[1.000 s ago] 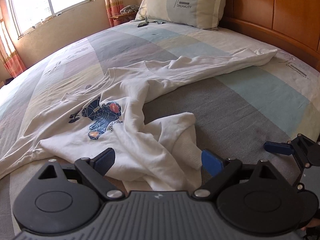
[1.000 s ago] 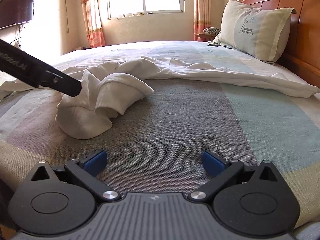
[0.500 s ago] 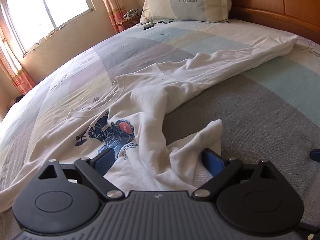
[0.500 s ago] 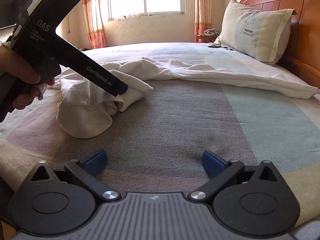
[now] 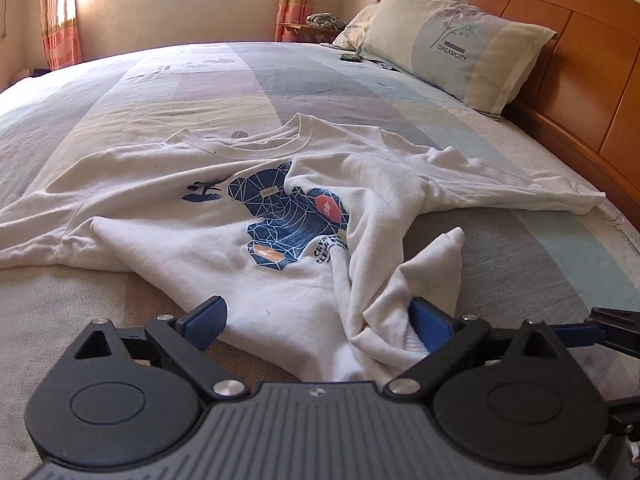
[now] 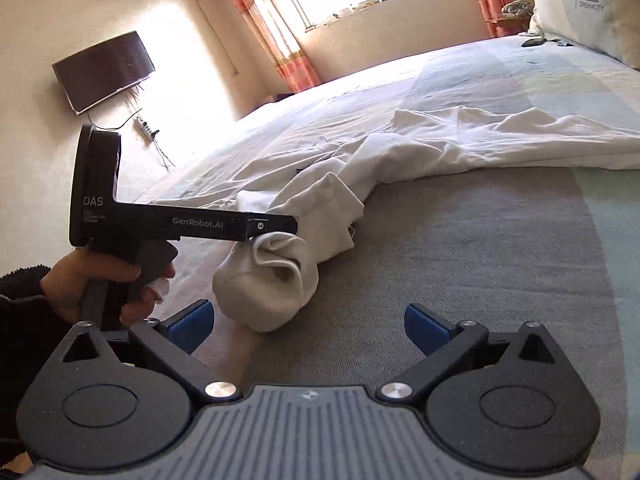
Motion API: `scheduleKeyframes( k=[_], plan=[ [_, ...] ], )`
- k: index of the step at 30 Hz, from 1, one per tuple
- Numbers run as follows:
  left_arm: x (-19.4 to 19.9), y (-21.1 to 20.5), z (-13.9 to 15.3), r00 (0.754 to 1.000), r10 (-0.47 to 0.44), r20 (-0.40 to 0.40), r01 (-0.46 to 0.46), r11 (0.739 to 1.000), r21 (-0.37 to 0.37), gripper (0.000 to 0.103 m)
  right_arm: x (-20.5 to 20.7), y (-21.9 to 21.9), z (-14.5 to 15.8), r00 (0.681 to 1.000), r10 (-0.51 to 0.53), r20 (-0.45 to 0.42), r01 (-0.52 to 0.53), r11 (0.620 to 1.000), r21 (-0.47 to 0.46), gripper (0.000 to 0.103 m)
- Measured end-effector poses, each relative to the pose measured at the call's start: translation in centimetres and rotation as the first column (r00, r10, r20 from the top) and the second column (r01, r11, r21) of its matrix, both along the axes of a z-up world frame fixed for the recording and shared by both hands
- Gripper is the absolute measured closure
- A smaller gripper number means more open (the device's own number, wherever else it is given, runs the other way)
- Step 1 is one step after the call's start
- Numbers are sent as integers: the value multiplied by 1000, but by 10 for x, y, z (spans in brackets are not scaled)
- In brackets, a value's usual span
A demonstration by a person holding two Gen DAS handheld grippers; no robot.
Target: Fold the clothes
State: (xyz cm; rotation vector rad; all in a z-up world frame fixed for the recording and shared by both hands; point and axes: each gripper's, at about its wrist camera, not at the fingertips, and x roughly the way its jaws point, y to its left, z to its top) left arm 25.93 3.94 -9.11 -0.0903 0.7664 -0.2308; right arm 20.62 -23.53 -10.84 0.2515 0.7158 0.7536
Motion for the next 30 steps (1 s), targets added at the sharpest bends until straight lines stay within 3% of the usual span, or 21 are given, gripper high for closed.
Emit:
scheduleKeyframes(
  k=[8, 11, 14, 18, 22, 28, 30],
  plan=[
    [4, 14, 1, 999, -40, -14, 38, 995, -91, 5, 75, 19, -24, 983, 145, -110, -122, 973, 194, 0],
    [-1, 21, 16, 996, -70, 64, 79, 984, -157, 5, 91, 23, -31, 978, 168, -126, -130, 955, 265, 0],
    [7, 23, 23, 988, -70, 136, 85, 990, -108, 5, 92, 24, -34, 979, 168, -113, -130, 950, 283, 0],
    [26, 18, 7, 985, -73, 155, 73, 997, 4, 5, 88, 27, -29, 974, 188, -125, -150, 952, 266, 0],
    [26, 21, -16, 980, -107, 168, 111, 994, -15, 5, 71, 20, -20, 955, 236, -178, -175, 937, 302, 0],
    [21, 30, -29, 977, -149, 150, 156, 987, -38, 5, 37, -10, 4, 966, 233, -108, -156, 867, 473, 0],
    [19, 32, -30, 978, -152, 144, 158, 987, -33, 5, 41, -12, -2, 971, 201, -130, -121, 881, 457, 0]
  ],
)
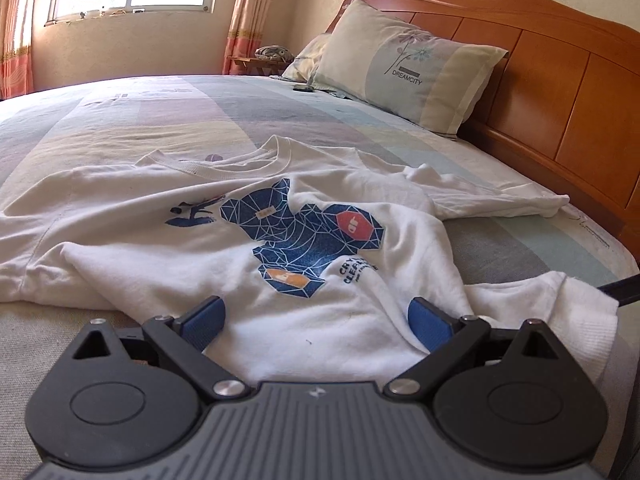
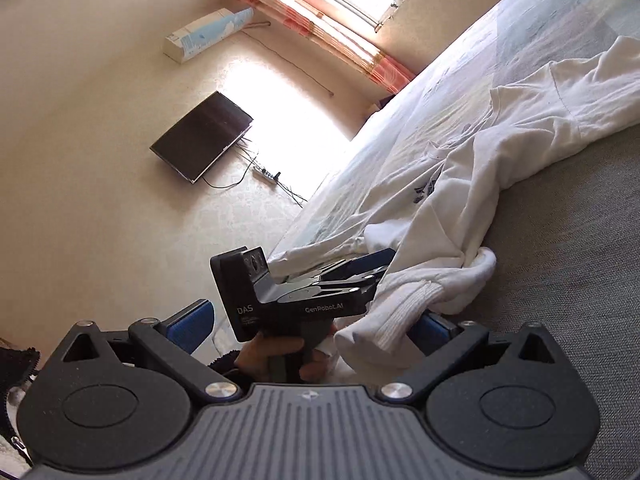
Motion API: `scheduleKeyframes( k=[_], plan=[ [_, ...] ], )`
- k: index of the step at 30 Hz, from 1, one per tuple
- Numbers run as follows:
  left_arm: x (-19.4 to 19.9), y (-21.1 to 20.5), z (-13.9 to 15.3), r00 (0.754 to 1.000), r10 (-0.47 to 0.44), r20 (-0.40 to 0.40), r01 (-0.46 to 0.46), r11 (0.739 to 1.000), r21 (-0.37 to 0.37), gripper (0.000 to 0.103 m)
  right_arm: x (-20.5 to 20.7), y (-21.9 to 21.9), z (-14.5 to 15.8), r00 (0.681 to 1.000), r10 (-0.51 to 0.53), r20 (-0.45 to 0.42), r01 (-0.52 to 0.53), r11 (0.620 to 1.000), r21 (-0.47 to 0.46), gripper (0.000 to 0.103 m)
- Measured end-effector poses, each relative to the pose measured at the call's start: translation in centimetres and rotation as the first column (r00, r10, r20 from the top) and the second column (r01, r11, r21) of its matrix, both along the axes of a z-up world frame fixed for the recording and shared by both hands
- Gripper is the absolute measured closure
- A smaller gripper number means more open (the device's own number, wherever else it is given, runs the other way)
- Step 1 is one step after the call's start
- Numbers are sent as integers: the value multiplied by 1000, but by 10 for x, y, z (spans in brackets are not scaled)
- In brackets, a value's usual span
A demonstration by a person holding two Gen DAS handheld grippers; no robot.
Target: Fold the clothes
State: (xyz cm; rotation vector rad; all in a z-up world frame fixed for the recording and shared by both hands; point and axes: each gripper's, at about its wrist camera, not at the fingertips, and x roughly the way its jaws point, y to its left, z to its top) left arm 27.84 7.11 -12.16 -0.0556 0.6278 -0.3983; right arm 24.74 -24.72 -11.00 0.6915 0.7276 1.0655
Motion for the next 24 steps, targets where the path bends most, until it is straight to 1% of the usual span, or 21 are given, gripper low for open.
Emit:
scheduleKeyframes(
  k=[1, 3, 4, 5, 6, 8, 11, 13, 14, 15, 16, 17, 18, 19, 20, 21, 22, 24],
  plan=[
    [-2, 0, 0, 1000, 2, 1, -2, 1000, 4, 5, 4, 1, -5, 1000, -21, -18, 21, 999, -33, 0],
    [-4, 0, 0, 1000, 2, 2, -2, 1000, 7, 5, 14, 4, -21, 995, -49, -81, 42, 996, -84, 0],
    [-5, -1, 0, 1000, 3, 3, -3, 1000, 10, 5, 18, 4, -30, 993, -57, -103, 49, 995, -83, 0],
    [-6, -1, 0, 1000, 4, 5, -4, 1000, 13, 5, 17, 1, -34, 994, -66, -84, 62, 997, -54, 0],
    [-6, -1, 0, 1000, 7, 5, -7, 1000, 14, 5, 17, -3, -37, 993, -81, -86, 80, 997, -18, 0],
    [-7, 0, 1, 1000, 11, 3, -11, 1000, 11, 5, 20, -12, -42, 983, -121, -138, 130, 990, 59, 0],
    [-10, 1, 3, 1000, 11, 3, -11, 1000, 8, 5, 24, -26, -51, 948, -192, -255, 239, 957, 165, 3],
    [-12, 3, 5, 1000, 10, 3, -10, 1000, 5, 5, 19, -28, -53, 936, -195, -294, 260, 945, 198, 3],
    [-13, 3, 5, 1000, 9, 3, -9, 1000, 4, 5, 15, -25, -54, 937, -190, -293, 252, 949, 191, 4],
    [-13, 4, 6, 1000, 10, 3, -10, 1000, 5, 5, 11, -18, -52, 940, -199, -276, 246, 958, 148, 10],
    [-13, 3, 6, 1000, 12, 3, -13, 1000, 7, 5, 11, -13, -51, 943, -214, -256, 242, 967, 84, 16],
    [-13, 3, 6, 1000, 13, 2, -13, 1000, 6, 5, 13, -11, -51, 938, -232, -256, 249, 968, 35, 30],
    [-13, 3, 6, 1000, 15, 1, -15, 1000, 5, 5, 17, -12, -55, 924, -255, -284, 267, 964, 5, 47],
    [-13, 4, 6, 1000, 15, 0, -15, 1000, 3, 5, 21, -16, -61, 905, -274, -326, 288, 958, -6, 57],
    [-14, 4, 6, 1000, 15, 1, -15, 1000, 1, 5, 24, -19, -69, 884, -289, -367, 307, 952, -8, 78],
    [-15, 5, 6, 1000, 15, 2, -15, 1000, -1, 5, 27, -23, -76, 862, -302, -408, 327, 945, -9, 96],
    [-16, 5, 6, 1000, 16, 3, -16, 1000, -2, 5, 28, -24, -80, 858, -301, -416, 335, 942, 8, 95],
    [-16, 5, 6, 1000, 17, 2, -17, 1000, 2, 5, 24, -19, -76, 864, -315, -393, 334, 942, -20, 94]
  ],
)
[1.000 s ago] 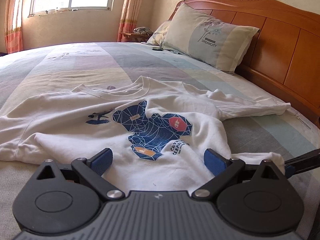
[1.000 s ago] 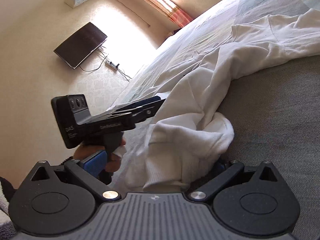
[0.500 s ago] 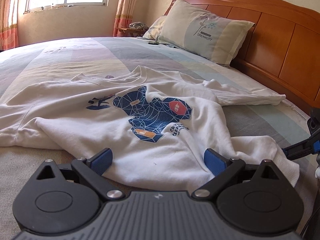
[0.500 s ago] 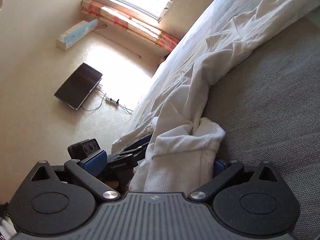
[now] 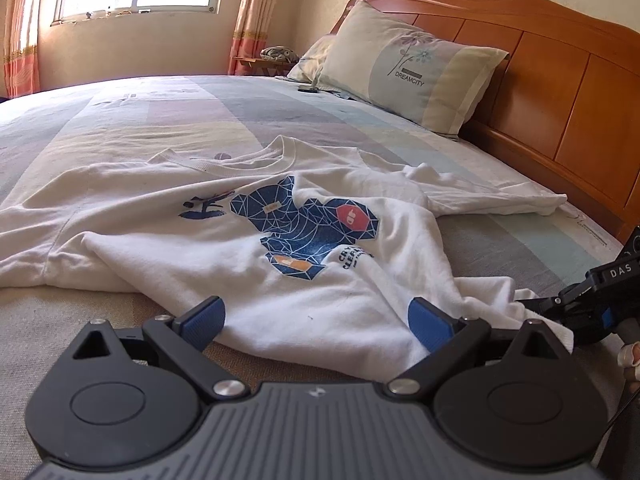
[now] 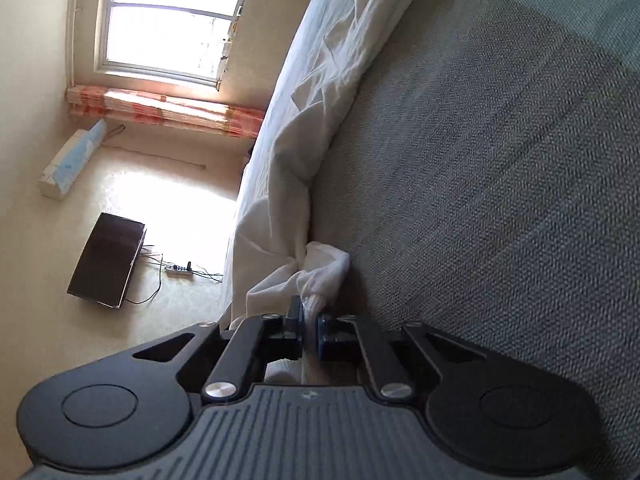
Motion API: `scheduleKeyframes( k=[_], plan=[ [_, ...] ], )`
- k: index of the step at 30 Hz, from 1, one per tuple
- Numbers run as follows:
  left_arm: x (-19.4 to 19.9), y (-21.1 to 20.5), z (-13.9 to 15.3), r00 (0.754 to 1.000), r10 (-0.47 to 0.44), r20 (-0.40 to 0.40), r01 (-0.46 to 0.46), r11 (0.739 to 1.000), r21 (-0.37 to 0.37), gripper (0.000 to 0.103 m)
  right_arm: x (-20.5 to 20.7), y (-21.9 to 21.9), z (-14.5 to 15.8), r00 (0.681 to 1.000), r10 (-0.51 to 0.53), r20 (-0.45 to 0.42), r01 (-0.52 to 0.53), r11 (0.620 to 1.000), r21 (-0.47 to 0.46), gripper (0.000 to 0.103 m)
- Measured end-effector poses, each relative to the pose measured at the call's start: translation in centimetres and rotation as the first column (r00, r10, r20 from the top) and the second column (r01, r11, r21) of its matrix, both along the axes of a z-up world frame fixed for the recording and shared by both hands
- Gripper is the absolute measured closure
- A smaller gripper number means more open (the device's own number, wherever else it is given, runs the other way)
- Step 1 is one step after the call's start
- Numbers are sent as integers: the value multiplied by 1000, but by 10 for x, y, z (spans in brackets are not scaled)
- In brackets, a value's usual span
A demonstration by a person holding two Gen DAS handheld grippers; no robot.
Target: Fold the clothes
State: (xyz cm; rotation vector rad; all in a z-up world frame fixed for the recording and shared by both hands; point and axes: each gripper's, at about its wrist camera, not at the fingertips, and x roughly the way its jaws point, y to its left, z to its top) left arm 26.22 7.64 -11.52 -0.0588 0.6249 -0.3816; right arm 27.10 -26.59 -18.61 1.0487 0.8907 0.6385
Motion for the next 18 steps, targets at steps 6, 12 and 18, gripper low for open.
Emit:
scheduleKeyframes(
  k=[6, 12, 18],
  plan=[
    [-2, 1, 1, 1000, 1, 6, -2, 1000, 10, 5, -12, 8, 6, 999, -43, 23, 44, 998, -45, 92],
    [-2, 5, 3, 1000, 13, 6, -13, 1000, -4, 5, -39, 5, 52, 991, -59, 116, 83, 974, -212, 92],
    [-2, 8, 5, 1000, 9, 8, -9, 1000, -18, 5, -72, -9, 99, 983, -62, 171, 120, 927, -356, 93]
  ],
)
